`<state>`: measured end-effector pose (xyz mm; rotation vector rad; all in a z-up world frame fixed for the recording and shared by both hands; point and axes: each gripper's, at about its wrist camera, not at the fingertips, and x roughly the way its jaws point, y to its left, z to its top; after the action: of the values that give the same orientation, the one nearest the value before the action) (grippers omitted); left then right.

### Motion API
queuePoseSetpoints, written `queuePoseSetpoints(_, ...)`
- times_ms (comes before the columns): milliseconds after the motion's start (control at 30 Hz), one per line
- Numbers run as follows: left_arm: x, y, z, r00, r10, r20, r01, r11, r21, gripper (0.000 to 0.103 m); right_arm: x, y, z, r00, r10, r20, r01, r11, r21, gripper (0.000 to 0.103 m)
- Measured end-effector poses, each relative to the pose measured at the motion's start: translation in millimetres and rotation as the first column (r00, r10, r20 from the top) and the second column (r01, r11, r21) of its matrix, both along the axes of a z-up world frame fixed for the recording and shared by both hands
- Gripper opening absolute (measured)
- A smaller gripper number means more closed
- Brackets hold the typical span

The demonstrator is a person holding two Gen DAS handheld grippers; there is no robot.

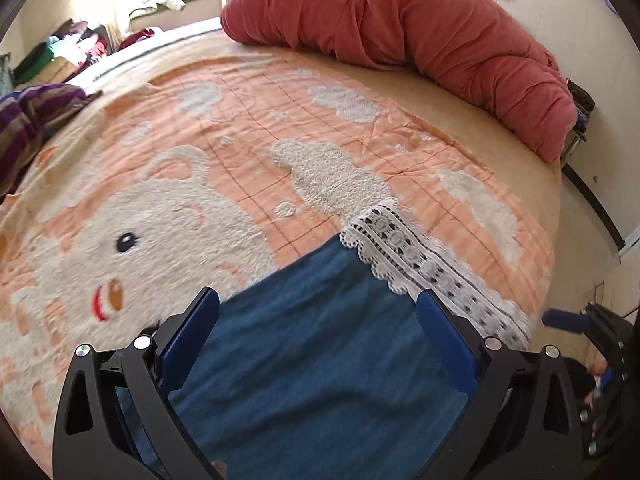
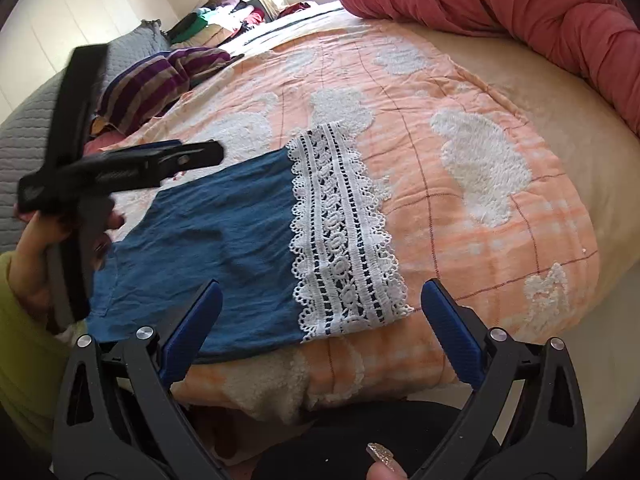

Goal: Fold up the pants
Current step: 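Grasp the white lace hem with the right gripper and lift it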

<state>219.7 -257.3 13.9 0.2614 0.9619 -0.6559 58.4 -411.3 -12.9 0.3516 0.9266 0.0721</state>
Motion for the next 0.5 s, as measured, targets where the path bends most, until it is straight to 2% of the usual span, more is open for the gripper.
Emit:
queuePoseSetpoints(200,28.7,-22.7,-24.0,0.998,-0.025,-0.06,0.023,0.999,-0.025,0.098,10.0,-3.7,-13.9,0.999,-0.004,-0.032,0.004,1.0,0.026,0.094)
queuePoseSetpoints(467,52.9,-40.8,-50.6,0.989,-0.074,-0.13,0.059,0.992,-0.115,0.097,19.8,-6.4,-30.1,0.999,0.01,-0.053,-0.006,0.997,0.07,0.093)
queuePoseSetpoints(500,53.4,-42.3,-53.4,0.988,-0.084,-0.131,0.069,0.991,-0.113,0.097,20.6,-7.2,-31.8,0.999,0.012,-0.053,-0.007,0.997,0.077,0.088)
